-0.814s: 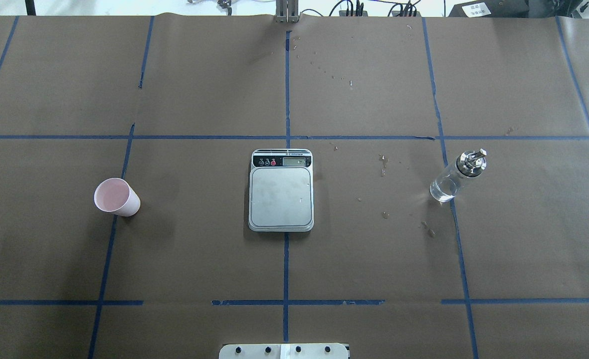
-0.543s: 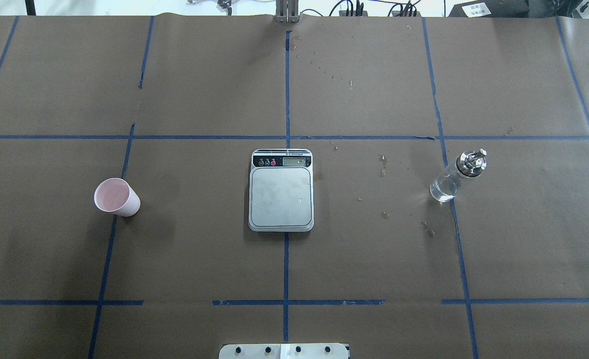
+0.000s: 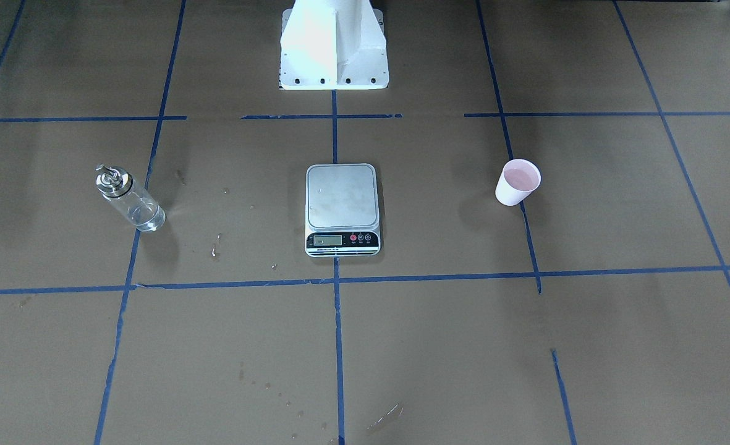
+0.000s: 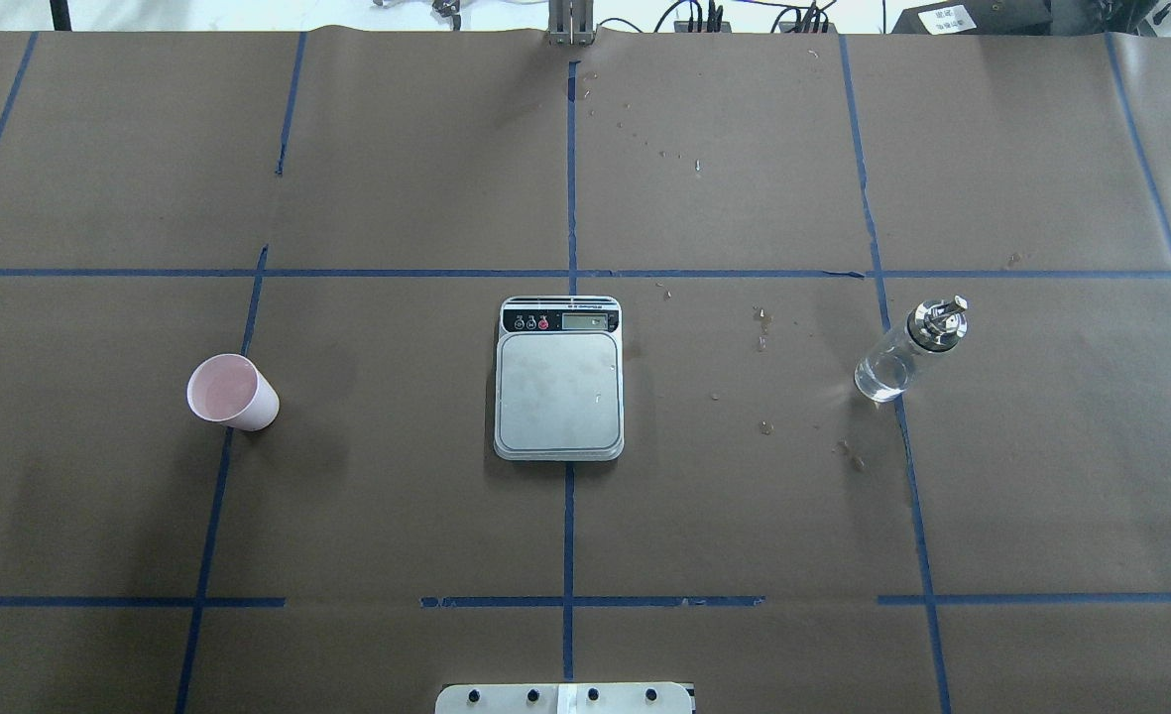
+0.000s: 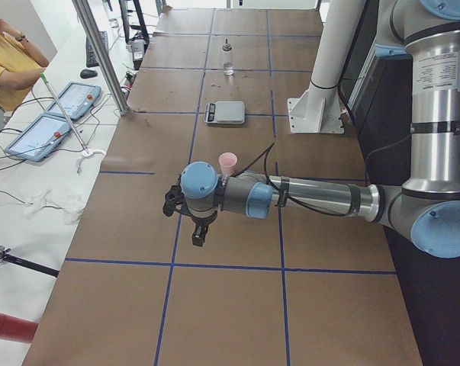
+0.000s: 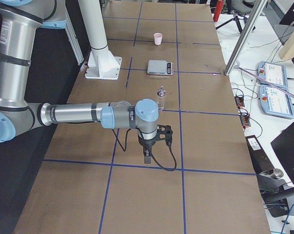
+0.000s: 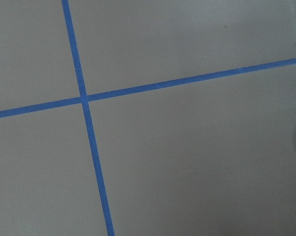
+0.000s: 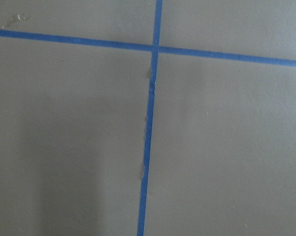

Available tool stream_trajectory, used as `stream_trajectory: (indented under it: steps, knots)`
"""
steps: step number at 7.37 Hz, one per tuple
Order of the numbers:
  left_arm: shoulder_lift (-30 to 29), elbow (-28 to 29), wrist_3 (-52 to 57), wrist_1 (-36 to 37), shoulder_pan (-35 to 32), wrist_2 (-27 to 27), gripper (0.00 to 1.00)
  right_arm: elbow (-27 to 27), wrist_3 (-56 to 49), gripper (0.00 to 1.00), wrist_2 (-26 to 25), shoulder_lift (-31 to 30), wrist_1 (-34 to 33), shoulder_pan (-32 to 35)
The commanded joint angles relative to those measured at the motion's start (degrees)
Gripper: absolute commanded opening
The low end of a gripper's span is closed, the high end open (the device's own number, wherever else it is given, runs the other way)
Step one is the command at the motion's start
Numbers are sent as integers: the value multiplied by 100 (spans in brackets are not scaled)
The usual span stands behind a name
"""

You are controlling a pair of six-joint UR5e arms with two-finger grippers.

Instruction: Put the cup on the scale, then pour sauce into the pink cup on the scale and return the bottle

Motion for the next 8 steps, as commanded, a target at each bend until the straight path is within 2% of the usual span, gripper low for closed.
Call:
stream_trajectory:
  steps: [1, 2, 3, 5, 6, 7, 8]
  knots:
    - [-12, -230, 18, -689, -3, 213, 100, -135, 172, 100, 40, 83, 668, -6]
    - [-29, -82, 18, -1231, -3, 143, 100, -110, 443, 100, 22, 214, 984, -6]
    - [-3, -72, 18, -1923, -12, -319, 100, -83, 463, 100, 57, 389, 1161, -6]
    - [-265, -11, 1, -3523, -12, -158, 100, -83, 464, 100, 31, 505, 1250, -68]
    - [-623, 85, -8, -3730, -12, -200, 100, -92, 481, 100, 48, 505, 1616, -68]
    - [-618, 43, -8, -3776, -12, -201, 100, -205, 481, 100, 66, 497, 2038, -103]
    - [-644, 42, 9, -3785, -12, -209, 100, -241, 516, 100, 66, 505, 2137, -164]
